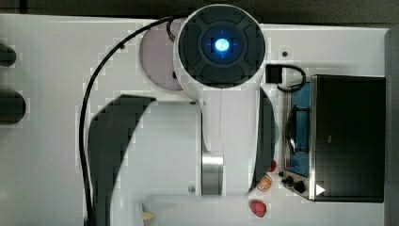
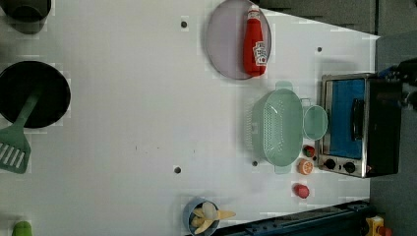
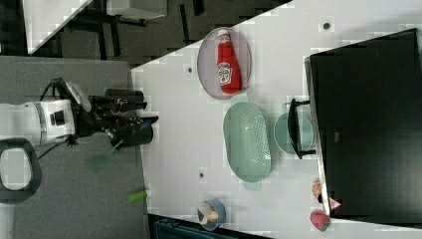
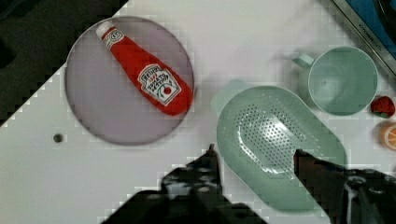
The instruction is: Drag strainer right to left.
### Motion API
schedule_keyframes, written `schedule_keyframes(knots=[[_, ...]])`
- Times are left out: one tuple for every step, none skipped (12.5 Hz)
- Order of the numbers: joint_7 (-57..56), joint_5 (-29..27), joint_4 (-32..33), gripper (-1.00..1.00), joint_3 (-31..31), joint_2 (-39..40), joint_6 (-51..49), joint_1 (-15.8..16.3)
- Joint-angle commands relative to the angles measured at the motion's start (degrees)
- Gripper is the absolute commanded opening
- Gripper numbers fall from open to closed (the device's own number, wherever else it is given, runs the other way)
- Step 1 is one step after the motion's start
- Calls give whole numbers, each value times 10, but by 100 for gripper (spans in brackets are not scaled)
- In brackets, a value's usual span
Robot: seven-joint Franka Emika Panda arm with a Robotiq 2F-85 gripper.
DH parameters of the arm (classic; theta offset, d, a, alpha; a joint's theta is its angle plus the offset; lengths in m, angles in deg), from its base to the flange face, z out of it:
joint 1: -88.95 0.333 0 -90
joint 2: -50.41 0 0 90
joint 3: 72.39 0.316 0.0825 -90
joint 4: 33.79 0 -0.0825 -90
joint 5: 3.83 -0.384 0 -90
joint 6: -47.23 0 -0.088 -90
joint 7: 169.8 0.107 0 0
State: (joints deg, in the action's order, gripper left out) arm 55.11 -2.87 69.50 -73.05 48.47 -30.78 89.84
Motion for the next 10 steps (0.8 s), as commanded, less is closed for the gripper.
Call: schedule_keyframes(knots=[[67, 20, 172, 60, -28, -318, -151, -15], [67, 20, 174, 82, -28, -318, -151, -15], [67, 20, 179, 100, -28, -317, -149, -14], [68, 20, 188, 100, -26, -314, -146, -14], [74, 20, 202, 100, -26, -308, -136, -14], [79, 20, 220, 100, -25, -300, -120, -14], [86, 20, 241, 100, -24, -289, -100, -14], [98, 20, 265, 100, -24, -277, -77, -14], [122, 20, 289, 100, -23, -262, -49, -14], [156, 20, 313, 100, -22, -246, -17, -14]])
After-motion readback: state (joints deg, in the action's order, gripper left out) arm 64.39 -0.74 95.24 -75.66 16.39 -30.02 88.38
